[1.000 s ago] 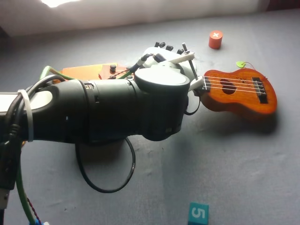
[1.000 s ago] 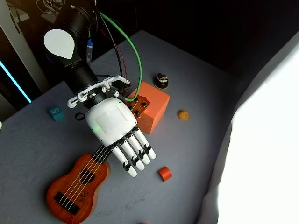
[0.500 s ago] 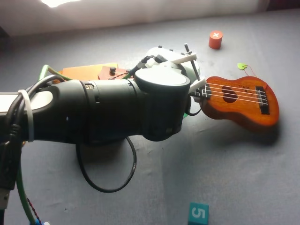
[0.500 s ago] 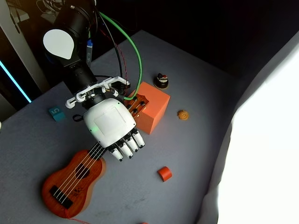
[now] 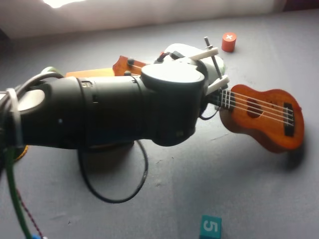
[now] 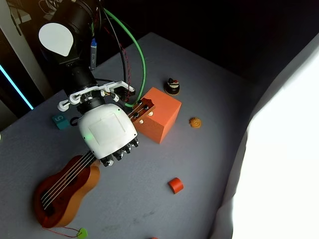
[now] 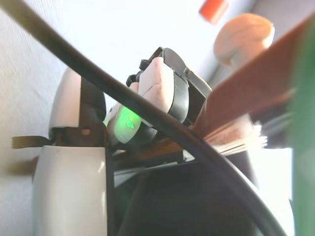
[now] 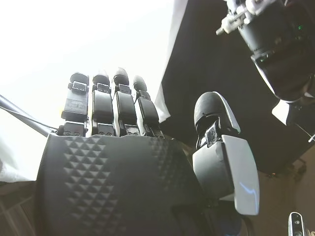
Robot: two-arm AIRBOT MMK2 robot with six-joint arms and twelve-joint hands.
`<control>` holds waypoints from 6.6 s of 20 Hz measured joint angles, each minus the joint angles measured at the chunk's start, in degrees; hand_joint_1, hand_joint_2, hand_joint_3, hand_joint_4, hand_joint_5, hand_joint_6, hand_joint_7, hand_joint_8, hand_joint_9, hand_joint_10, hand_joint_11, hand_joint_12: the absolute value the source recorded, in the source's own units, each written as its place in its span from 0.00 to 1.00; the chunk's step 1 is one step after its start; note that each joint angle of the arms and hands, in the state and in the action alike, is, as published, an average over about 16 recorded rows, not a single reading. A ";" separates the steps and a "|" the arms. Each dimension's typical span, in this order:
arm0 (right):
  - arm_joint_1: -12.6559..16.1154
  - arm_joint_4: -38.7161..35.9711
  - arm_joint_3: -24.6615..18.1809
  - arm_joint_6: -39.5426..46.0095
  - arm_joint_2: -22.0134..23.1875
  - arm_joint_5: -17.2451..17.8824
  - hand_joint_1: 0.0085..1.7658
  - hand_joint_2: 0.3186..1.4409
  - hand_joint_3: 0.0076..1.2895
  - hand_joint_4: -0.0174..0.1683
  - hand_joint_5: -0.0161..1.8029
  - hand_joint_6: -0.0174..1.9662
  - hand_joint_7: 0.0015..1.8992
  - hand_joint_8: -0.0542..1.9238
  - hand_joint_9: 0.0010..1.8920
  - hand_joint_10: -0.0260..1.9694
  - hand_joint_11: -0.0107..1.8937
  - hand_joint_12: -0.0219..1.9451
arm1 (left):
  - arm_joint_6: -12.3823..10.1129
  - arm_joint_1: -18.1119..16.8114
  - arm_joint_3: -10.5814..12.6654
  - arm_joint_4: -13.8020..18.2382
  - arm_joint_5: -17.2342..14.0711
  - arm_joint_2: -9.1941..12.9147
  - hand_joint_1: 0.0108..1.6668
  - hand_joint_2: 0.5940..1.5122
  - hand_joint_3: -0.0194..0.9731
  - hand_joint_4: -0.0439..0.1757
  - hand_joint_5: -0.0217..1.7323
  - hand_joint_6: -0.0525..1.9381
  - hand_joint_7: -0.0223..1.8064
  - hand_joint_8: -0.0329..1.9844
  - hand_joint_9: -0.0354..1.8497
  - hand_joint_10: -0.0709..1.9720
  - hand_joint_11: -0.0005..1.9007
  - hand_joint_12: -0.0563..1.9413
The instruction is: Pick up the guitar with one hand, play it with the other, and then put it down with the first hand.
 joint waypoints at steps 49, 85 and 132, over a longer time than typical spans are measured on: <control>-1.91 -36.58 1.08 24.10 -5.86 -13.97 0.02 0.89 0.01 0.08 0.11 0.03 0.09 0.03 0.04 0.02 0.02 0.02 | 5.71 -9.50 -13.93 -10.62 -3.37 14.78 0.90 0.54 0.00 0.73 0.71 0.97 0.74 1.00 0.76 0.98 0.75 0.99; 2.60 -19.51 4.20 14.81 -2.78 -1.84 0.04 0.89 0.01 0.07 0.05 0.14 0.09 0.03 0.04 0.02 0.02 0.05 | -8.47 -6.96 -18.39 -2.99 0.48 18.46 0.90 0.54 0.00 0.93 0.70 0.97 0.74 1.00 0.76 0.98 0.75 0.99; 2.74 -14.25 3.60 7.51 -3.48 -4.32 0.04 0.89 0.01 0.06 0.04 0.11 0.07 0.03 0.05 0.02 0.02 0.03 | -36.22 15.16 -14.56 21.80 1.96 10.96 0.62 0.55 0.01 0.40 0.60 0.94 0.67 0.97 0.70 0.97 0.70 0.99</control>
